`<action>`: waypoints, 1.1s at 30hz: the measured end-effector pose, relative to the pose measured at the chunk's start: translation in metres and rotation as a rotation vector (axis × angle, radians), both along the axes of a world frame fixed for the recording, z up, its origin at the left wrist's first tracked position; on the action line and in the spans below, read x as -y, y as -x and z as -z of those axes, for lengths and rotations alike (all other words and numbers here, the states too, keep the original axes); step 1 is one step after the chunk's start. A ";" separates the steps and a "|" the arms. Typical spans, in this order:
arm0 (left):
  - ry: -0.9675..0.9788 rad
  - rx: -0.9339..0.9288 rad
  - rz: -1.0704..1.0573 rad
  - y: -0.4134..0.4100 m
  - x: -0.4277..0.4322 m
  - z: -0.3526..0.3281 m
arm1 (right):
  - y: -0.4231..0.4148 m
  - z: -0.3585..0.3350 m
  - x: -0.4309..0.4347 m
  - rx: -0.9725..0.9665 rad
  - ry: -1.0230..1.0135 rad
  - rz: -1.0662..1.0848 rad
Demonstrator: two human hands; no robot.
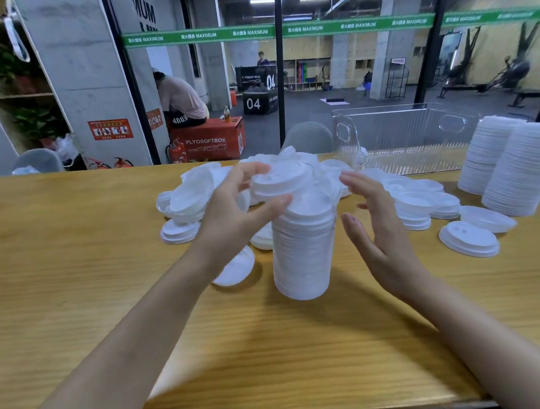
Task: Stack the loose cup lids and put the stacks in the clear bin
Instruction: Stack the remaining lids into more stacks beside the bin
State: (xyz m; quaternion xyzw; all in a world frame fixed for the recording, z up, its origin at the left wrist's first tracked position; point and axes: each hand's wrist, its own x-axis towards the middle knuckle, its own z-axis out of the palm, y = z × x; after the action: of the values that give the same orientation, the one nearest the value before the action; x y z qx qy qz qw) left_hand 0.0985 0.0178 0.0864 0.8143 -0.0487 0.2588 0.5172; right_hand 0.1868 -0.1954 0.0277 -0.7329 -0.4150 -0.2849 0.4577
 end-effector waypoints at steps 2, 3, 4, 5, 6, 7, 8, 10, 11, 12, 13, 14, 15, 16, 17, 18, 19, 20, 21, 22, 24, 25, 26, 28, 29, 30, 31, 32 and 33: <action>-0.027 -0.015 0.055 -0.002 0.009 0.003 | 0.000 0.006 0.002 -0.015 -0.021 -0.005; -0.034 -0.020 0.071 -0.003 0.012 0.004 | 0.000 0.008 0.003 -0.016 -0.025 -0.009; -0.040 -0.025 0.081 -0.004 0.013 0.007 | 0.001 0.009 0.005 -0.015 -0.028 -0.011; -0.047 -0.028 0.091 -0.004 0.014 0.008 | 0.002 0.008 0.007 -0.017 -0.030 -0.012; -0.056 -0.033 0.100 -0.005 0.014 0.010 | 0.003 0.007 0.007 -0.021 -0.030 -0.014; -0.061 -0.037 0.108 -0.005 0.014 0.010 | 0.003 0.007 0.008 -0.025 -0.027 -0.015; -0.064 -0.040 0.116 -0.005 0.014 0.011 | 0.004 0.006 0.007 -0.026 -0.022 -0.017; -0.075 -0.035 0.124 -0.005 0.013 0.012 | 0.005 0.006 0.006 -0.023 -0.008 -0.028; -0.080 -0.031 0.127 -0.005 0.013 0.012 | 0.006 0.005 0.005 -0.019 0.000 -0.039; -0.082 -0.026 0.131 -0.005 0.013 0.011 | 0.006 0.005 0.005 -0.013 0.011 -0.050; -0.083 -0.021 0.136 -0.004 0.013 0.011 | 0.007 0.005 0.005 -0.004 0.025 -0.059; -0.088 -0.016 0.140 -0.004 0.013 0.011 | 0.007 0.006 0.005 0.007 0.038 -0.064; -0.096 -0.012 0.143 -0.003 0.013 0.012 | 0.008 0.006 0.004 0.018 0.050 -0.068; -0.104 -0.008 0.145 -0.003 0.013 0.012 | 0.008 0.006 0.004 0.026 0.060 -0.070; -0.107 -0.007 0.145 -0.003 0.012 0.013 | 0.009 0.006 0.004 0.030 0.068 -0.071; -0.108 -0.010 0.144 -0.003 0.012 0.014 | 0.009 0.006 0.003 0.031 0.075 -0.073; -0.109 -0.014 0.142 -0.003 0.011 0.015 | 0.010 0.006 0.003 0.028 0.082 -0.076; -0.111 -0.019 0.141 -0.003 0.011 0.016 | 0.010 0.006 0.003 0.025 0.087 -0.080; -0.111 -0.026 0.143 -0.003 0.011 0.016 | 0.010 0.006 0.003 0.022 0.090 -0.083; -0.111 -0.033 0.147 -0.002 0.009 0.017 | 0.011 0.006 0.003 0.022 0.090 -0.086; -0.117 -0.027 0.137 0.000 0.002 0.016 | 0.011 0.006 0.004 0.022 0.083 -0.090; -0.124 -0.016 0.118 0.002 -0.005 0.016 | 0.010 0.006 0.004 0.017 0.077 -0.093; -0.138 -0.009 0.089 0.004 -0.013 0.018 | 0.010 0.006 0.004 0.008 0.069 -0.096; -0.188 -0.030 0.014 0.010 -0.032 0.025 | 0.010 0.006 0.005 -0.004 0.053 -0.103; -0.224 -0.063 -0.025 0.013 -0.042 0.031 | 0.010 0.006 0.005 -0.004 0.049 -0.104; -0.270 -0.100 -0.060 0.016 -0.050 0.037 | 0.010 0.006 0.005 -0.001 0.047 -0.104; -0.333 -0.139 -0.092 0.018 -0.057 0.043 | 0.010 0.006 0.004 0.002 0.047 -0.103; -0.412 -0.177 -0.118 0.019 -0.062 0.048 | 0.010 0.006 0.004 0.004 0.049 -0.100; -0.496 -0.219 -0.139 0.019 -0.066 0.052 | 0.010 0.006 0.004 0.005 0.051 -0.097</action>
State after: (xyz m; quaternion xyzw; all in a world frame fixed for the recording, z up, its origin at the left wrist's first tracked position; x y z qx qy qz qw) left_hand 0.0797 0.0841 0.0341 0.9406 0.0019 0.1842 0.2852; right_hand 0.1771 -0.1997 0.0219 -0.7227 -0.4582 -0.2535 0.4511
